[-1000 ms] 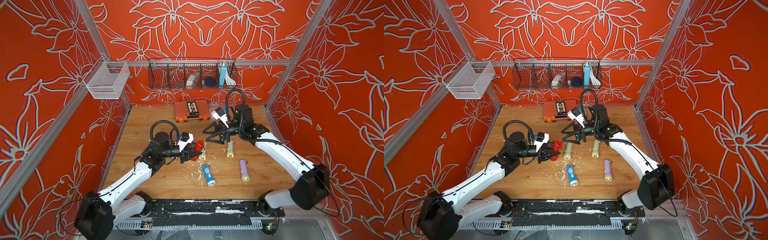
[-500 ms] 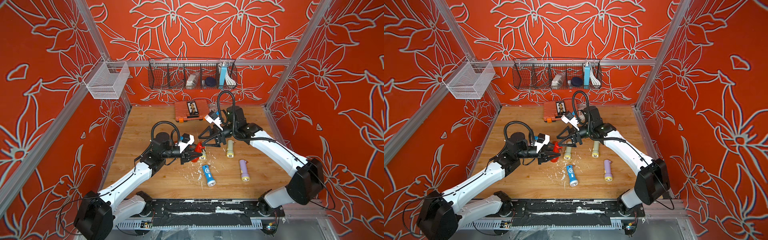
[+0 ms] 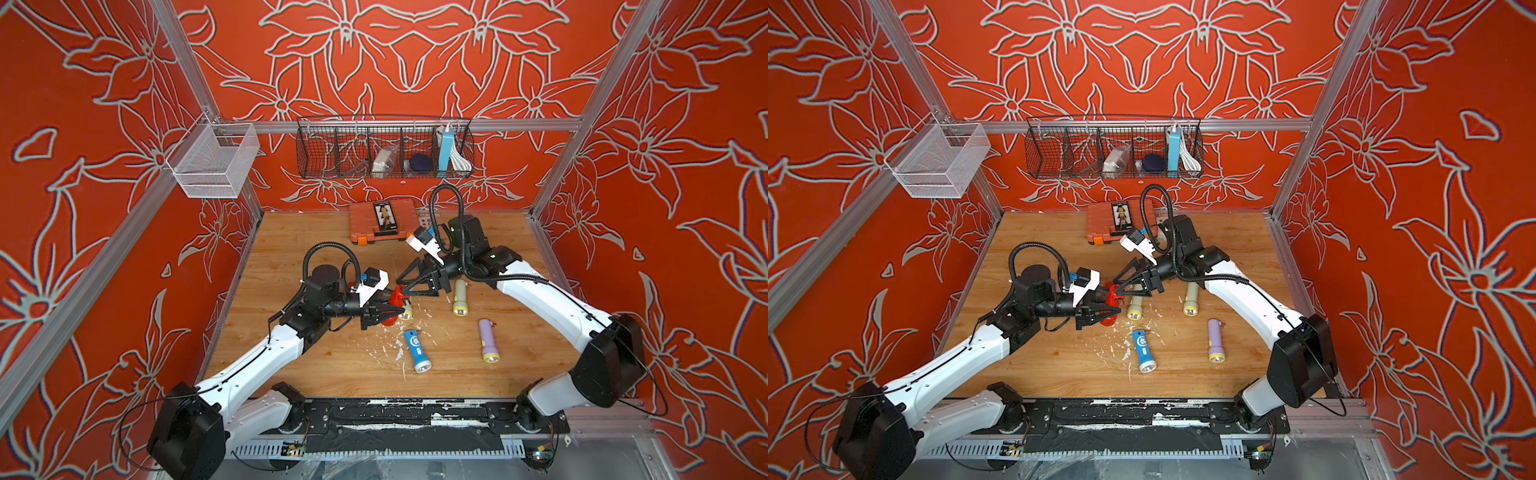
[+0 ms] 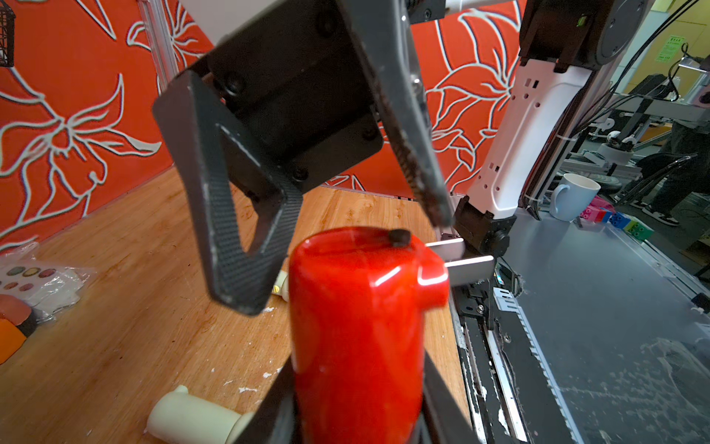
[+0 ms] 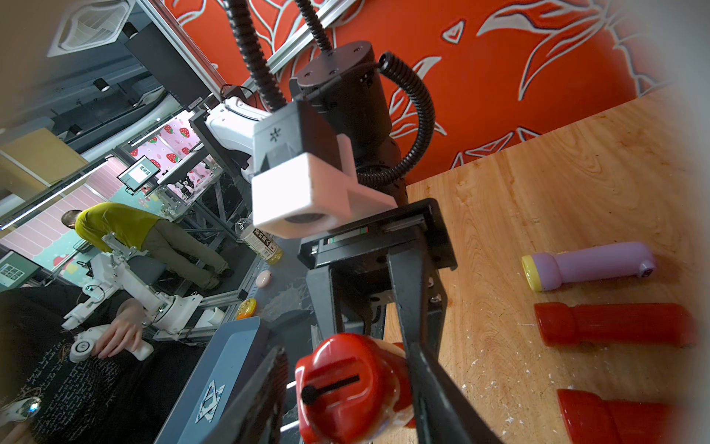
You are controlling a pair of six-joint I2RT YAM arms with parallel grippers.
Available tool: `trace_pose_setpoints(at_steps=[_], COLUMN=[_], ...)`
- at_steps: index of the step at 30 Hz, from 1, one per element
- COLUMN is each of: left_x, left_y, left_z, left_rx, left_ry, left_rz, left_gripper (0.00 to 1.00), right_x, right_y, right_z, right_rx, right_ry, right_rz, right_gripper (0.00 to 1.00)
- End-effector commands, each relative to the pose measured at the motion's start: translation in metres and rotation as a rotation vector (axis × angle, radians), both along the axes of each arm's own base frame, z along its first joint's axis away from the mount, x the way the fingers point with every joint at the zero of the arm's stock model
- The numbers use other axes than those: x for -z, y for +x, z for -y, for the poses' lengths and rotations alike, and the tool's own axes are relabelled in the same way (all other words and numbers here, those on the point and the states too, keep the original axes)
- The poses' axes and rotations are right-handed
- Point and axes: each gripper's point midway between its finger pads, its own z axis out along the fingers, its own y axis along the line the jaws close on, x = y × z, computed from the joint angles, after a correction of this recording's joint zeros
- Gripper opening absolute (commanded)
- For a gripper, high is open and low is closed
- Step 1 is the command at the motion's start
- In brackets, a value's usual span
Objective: Close the plug at the bottom of the flashlight
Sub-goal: Close the plug of the flashlight.
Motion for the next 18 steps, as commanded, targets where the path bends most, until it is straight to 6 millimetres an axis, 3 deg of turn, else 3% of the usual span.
trace_pose_setpoints(at_steps=[1,18], left_x=[-0.023,-0.030], left_y=[-0.004,-0.002], left_z=[0.001,-0.001], left_rx=[0.017,-0.007], left_ry=[-0.031,-0.039], left_rz=[0.084,0.103], left_gripper=[0.00,0.00], right_x=[-0.005,0.008], right_y=[-0.005,-0.006], right_z=[-0.001,-0.003], right_rx=[-0.030,-0.019], right_ry=[0.027,-0.002], right_rz=[0.032,0.024], right_gripper=[0.51,0.47])
